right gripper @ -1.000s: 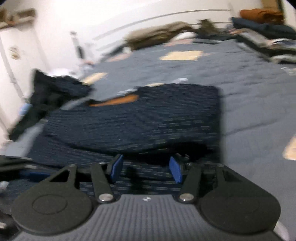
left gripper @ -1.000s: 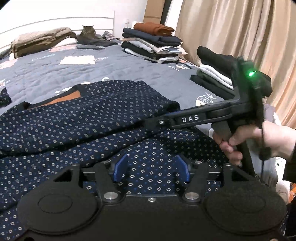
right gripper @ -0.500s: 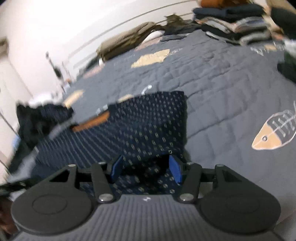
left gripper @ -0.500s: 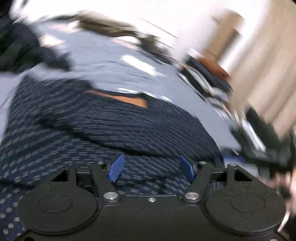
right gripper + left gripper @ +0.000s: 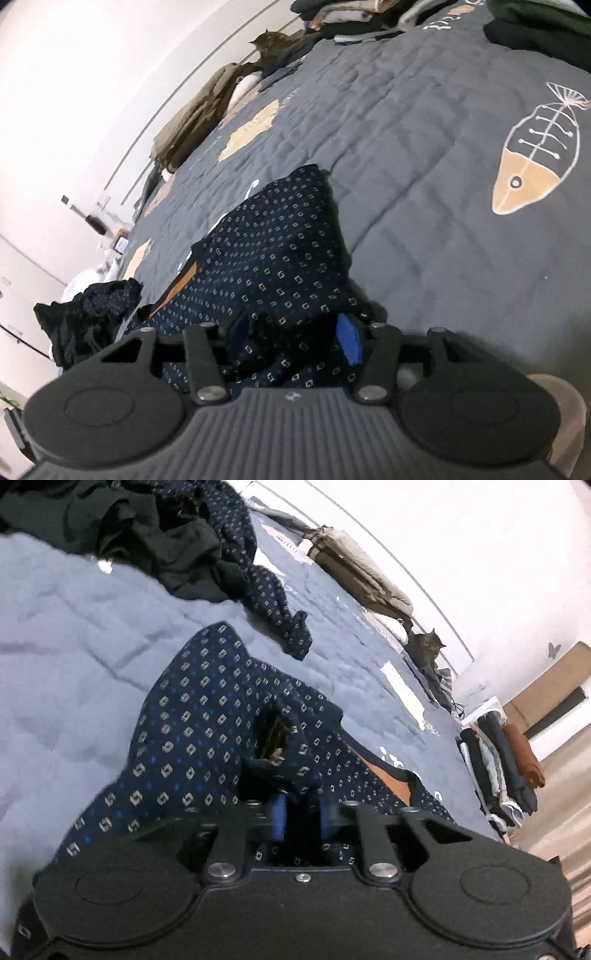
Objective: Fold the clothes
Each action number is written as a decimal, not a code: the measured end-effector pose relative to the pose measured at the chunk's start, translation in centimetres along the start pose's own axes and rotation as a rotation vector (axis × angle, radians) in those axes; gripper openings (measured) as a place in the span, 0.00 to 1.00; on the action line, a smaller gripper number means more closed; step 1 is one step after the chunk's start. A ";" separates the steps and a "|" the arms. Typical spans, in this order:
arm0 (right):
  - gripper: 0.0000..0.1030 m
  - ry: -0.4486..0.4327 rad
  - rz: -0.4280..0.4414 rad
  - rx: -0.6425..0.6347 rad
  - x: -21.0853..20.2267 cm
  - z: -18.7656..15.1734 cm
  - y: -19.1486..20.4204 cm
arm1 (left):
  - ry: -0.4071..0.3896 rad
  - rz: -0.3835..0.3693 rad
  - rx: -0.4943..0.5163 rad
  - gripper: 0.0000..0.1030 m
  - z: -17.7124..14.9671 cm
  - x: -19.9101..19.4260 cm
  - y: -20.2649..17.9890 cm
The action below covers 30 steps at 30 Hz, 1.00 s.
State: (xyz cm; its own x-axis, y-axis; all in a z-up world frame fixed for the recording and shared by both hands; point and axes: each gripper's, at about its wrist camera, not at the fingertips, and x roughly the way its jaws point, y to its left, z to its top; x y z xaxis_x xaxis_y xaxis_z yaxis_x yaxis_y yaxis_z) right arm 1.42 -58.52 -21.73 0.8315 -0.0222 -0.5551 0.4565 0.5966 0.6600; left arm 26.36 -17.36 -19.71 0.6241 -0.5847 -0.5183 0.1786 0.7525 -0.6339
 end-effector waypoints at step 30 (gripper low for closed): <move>0.12 0.050 -0.122 -0.198 -0.6 0.5 0.8 | 0.150 0.163 0.270 0.50 3.7 0.8 -0.8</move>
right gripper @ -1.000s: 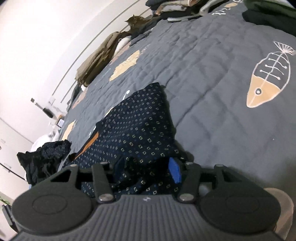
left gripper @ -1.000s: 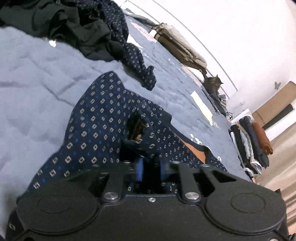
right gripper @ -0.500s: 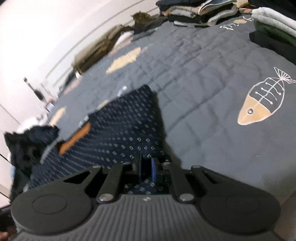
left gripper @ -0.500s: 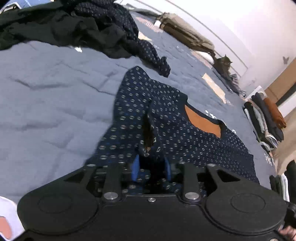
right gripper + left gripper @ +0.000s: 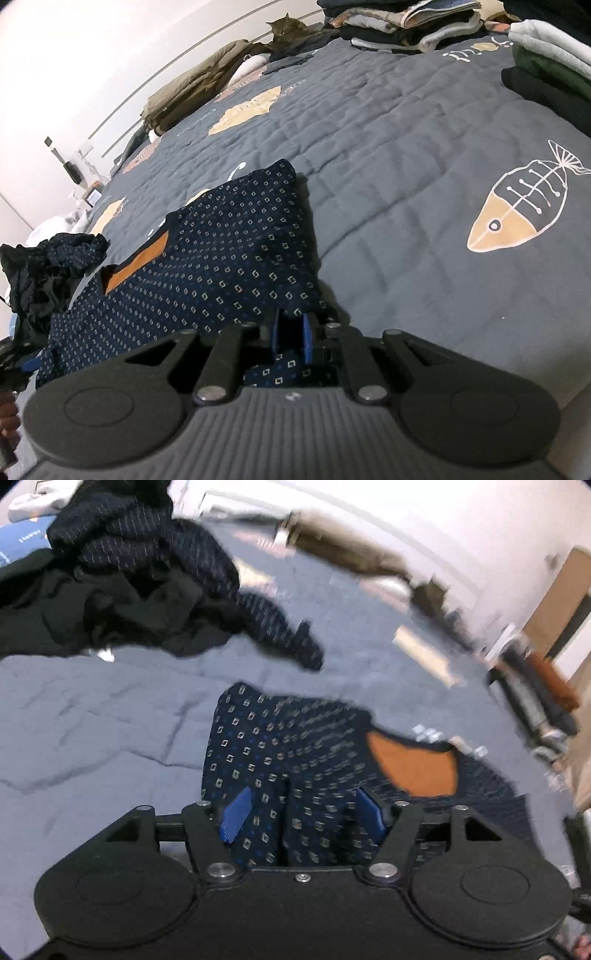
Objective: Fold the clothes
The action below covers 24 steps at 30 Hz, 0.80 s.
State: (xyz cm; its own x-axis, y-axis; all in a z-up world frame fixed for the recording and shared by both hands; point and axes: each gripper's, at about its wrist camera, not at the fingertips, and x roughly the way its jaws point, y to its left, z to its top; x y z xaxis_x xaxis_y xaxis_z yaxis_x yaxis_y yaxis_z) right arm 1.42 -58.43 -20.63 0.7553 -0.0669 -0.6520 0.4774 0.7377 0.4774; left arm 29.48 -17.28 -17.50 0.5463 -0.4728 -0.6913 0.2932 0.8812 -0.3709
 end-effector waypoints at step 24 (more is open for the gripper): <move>0.17 0.059 -0.027 -0.083 -2.8 1.6 0.3 | -0.167 -0.080 0.087 0.57 -2.2 -6.6 -1.9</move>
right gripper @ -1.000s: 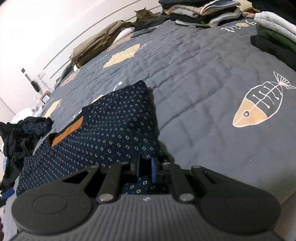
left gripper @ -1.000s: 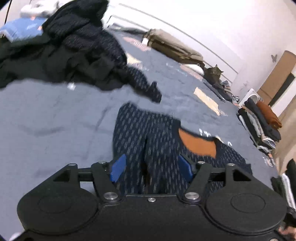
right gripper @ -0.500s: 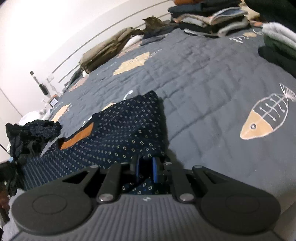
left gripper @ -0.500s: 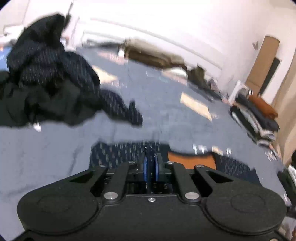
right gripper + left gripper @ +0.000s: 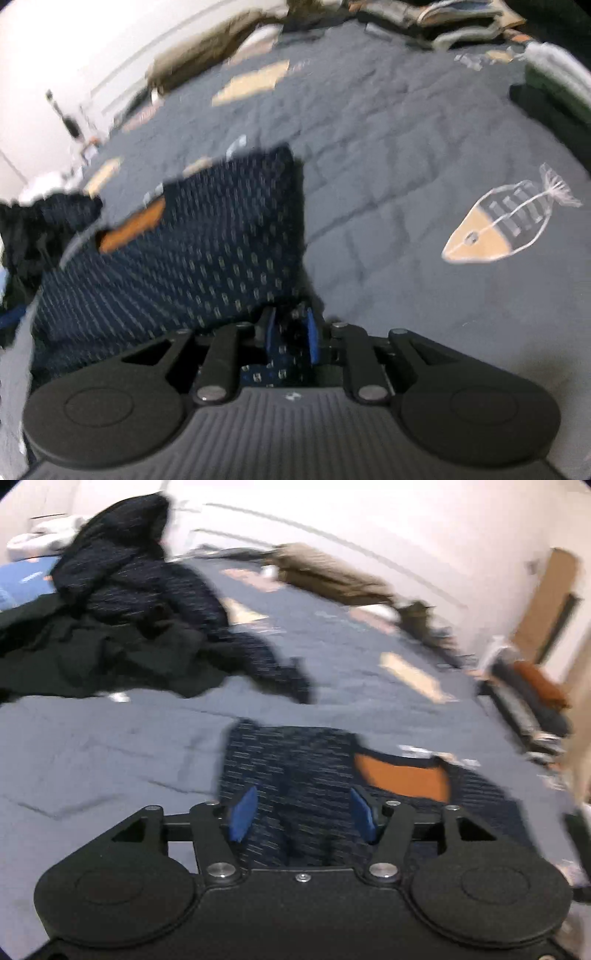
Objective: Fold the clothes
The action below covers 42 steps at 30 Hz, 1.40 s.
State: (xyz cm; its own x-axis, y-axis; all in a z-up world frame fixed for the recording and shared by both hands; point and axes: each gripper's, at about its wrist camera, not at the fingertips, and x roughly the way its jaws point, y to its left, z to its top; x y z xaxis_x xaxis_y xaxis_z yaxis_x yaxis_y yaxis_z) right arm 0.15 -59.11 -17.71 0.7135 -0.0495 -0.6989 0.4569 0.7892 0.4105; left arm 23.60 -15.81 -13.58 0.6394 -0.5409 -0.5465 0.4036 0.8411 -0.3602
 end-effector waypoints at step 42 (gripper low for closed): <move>0.40 -0.111 0.041 -0.060 3.0 -1.6 2.9 | -0.048 0.051 0.211 0.78 -3.1 1.7 -6.1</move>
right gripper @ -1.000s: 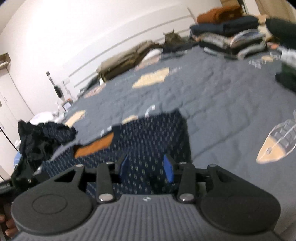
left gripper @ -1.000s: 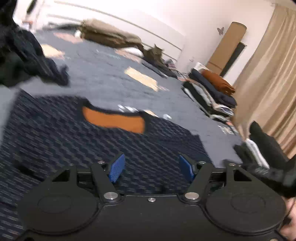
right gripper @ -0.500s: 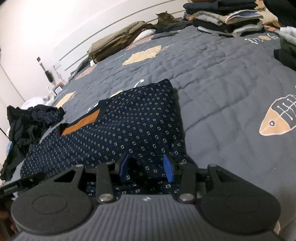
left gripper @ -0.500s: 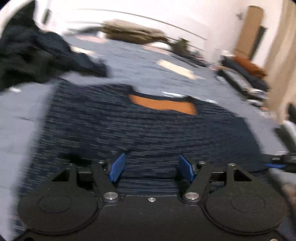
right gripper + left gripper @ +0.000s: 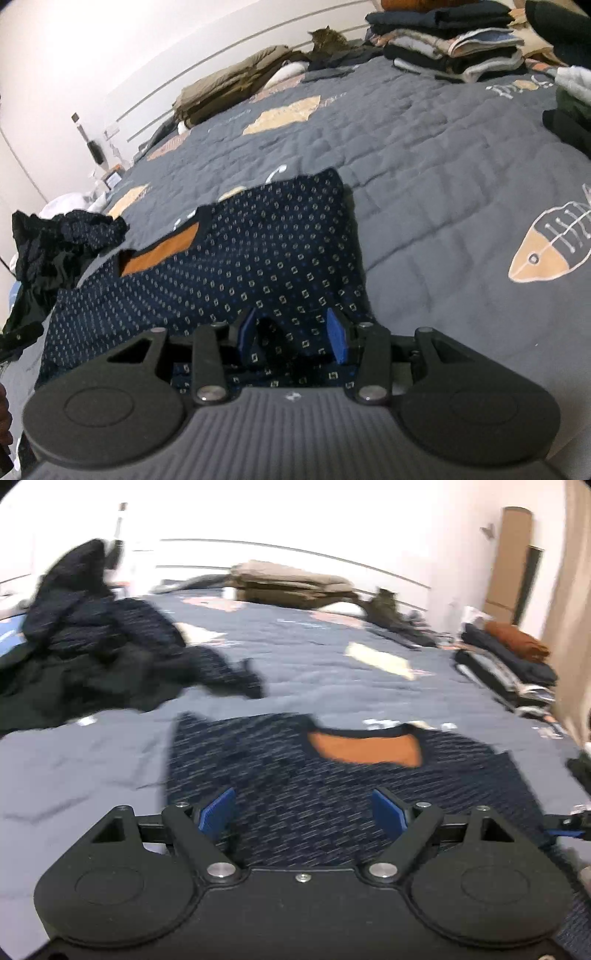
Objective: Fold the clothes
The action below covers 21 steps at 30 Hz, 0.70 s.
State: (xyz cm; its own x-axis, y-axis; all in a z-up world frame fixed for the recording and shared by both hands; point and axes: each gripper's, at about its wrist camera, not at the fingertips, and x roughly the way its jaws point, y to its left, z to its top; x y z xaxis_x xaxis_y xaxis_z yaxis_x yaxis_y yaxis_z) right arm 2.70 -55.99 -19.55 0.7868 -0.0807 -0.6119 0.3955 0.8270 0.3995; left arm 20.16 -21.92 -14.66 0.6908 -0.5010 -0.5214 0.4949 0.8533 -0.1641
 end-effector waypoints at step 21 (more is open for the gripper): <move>0.41 0.042 -0.025 -0.066 0.6 -0.2 0.1 | 0.155 0.058 0.149 0.79 -1.9 11.1 -6.4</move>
State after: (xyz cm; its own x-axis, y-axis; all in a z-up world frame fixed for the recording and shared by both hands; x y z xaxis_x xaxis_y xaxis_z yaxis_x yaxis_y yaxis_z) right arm 3.10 -55.80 -19.99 0.7561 -0.0799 -0.6495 0.3820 0.8598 0.3388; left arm 23.67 -32.64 -20.99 0.6369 -0.4140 -0.6503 0.5375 0.8432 -0.0104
